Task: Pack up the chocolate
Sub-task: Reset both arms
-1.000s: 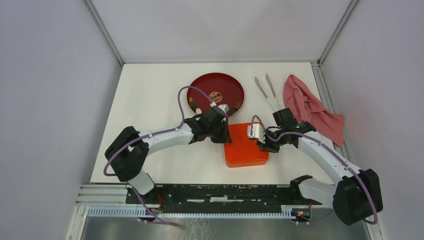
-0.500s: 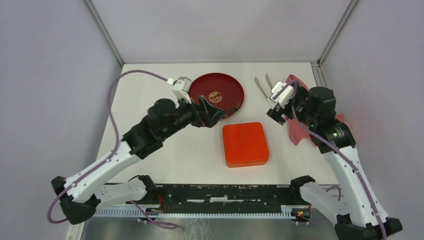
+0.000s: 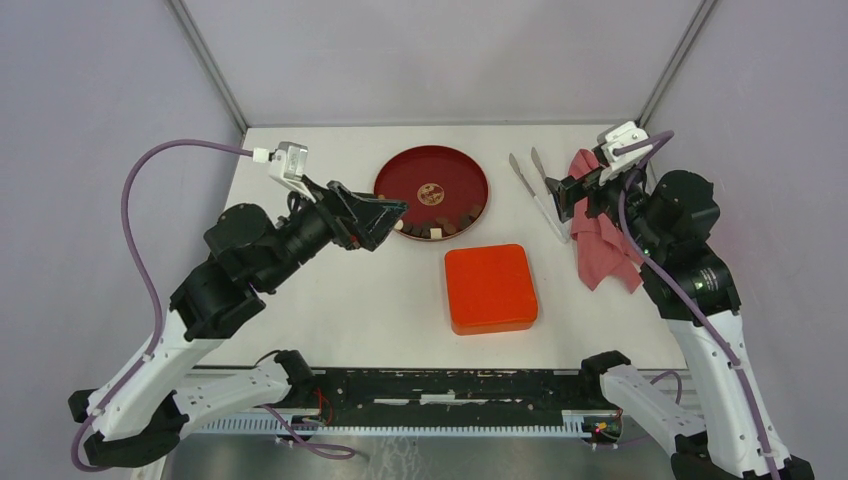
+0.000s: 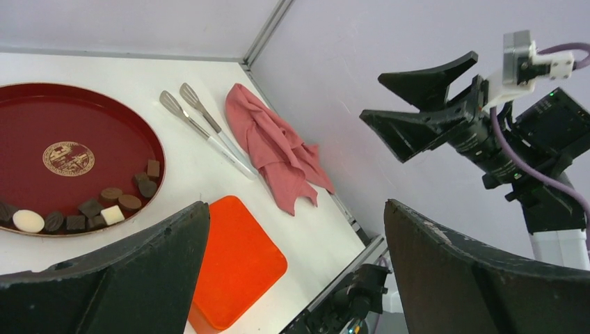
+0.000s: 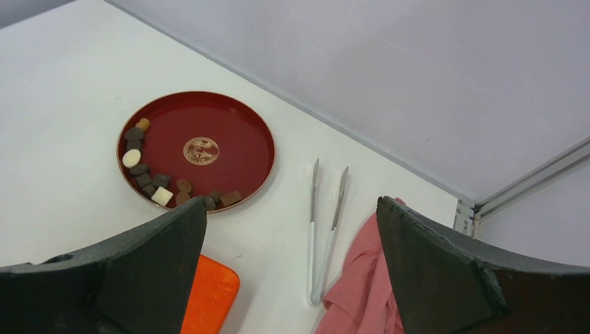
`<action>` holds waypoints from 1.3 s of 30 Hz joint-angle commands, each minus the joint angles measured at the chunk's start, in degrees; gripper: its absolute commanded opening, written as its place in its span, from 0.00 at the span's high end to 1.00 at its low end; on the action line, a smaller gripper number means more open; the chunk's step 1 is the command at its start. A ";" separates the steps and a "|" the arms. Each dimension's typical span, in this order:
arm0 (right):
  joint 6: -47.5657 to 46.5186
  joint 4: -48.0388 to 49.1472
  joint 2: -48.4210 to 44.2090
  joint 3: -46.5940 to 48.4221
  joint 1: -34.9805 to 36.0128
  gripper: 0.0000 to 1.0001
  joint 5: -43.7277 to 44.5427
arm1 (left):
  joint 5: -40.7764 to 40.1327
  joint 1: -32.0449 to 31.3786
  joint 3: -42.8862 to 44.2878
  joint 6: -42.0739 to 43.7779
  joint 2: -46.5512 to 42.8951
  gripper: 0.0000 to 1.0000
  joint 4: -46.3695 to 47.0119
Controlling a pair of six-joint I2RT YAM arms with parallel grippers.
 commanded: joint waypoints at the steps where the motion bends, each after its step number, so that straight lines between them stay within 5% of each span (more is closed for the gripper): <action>1: 7.26 1.61 -0.82 3.10 -0.03 0.02 3.86 | 0.87 -0.06 1.53 3.00 -0.61 0.00 -2.35; 39: 5.31 2.42 -0.75 0.71 -1.40 0.02 -1.16 | 1.28 -0.04 -3.80 2.66 -3.77 0.00 -1.39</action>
